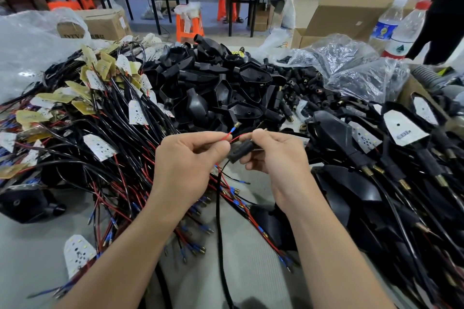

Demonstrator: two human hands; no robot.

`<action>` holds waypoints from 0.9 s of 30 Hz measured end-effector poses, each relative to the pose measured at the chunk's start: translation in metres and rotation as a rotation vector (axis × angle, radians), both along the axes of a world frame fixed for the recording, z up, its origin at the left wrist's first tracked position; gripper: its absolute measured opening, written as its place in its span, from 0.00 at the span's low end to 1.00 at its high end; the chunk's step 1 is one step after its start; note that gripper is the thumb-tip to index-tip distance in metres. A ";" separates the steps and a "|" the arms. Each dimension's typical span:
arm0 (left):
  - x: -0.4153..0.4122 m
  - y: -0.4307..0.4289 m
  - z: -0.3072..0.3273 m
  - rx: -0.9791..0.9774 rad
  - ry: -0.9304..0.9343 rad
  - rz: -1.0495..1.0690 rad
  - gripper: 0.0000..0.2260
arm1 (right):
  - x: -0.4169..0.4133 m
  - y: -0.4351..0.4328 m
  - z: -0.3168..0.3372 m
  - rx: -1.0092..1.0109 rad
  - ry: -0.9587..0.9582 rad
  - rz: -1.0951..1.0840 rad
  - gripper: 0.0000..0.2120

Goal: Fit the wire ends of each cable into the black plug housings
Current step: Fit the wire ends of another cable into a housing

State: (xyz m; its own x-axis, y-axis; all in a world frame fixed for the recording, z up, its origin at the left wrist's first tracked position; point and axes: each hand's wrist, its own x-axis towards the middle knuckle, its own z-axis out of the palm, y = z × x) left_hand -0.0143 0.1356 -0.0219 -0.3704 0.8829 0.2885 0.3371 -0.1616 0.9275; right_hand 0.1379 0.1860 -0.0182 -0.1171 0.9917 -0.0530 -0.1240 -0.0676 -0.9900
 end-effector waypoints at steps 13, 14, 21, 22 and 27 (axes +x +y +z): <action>-0.004 -0.003 0.001 -0.017 0.610 -0.005 0.08 | -0.002 -0.002 0.005 -0.050 0.216 -0.188 0.14; -0.004 -0.003 0.000 -0.019 0.637 -0.008 0.08 | -0.002 -0.002 0.005 -0.041 0.219 -0.166 0.14; -0.006 0.000 -0.005 -0.052 0.648 0.024 0.07 | -0.004 0.001 0.002 0.005 0.224 -0.079 0.16; -0.006 0.001 -0.005 -0.055 0.650 0.024 0.07 | -0.003 0.001 0.001 0.009 0.225 -0.074 0.16; -0.006 -0.001 -0.005 -0.051 0.645 0.028 0.08 | -0.004 -0.001 0.003 0.026 0.197 -0.027 0.14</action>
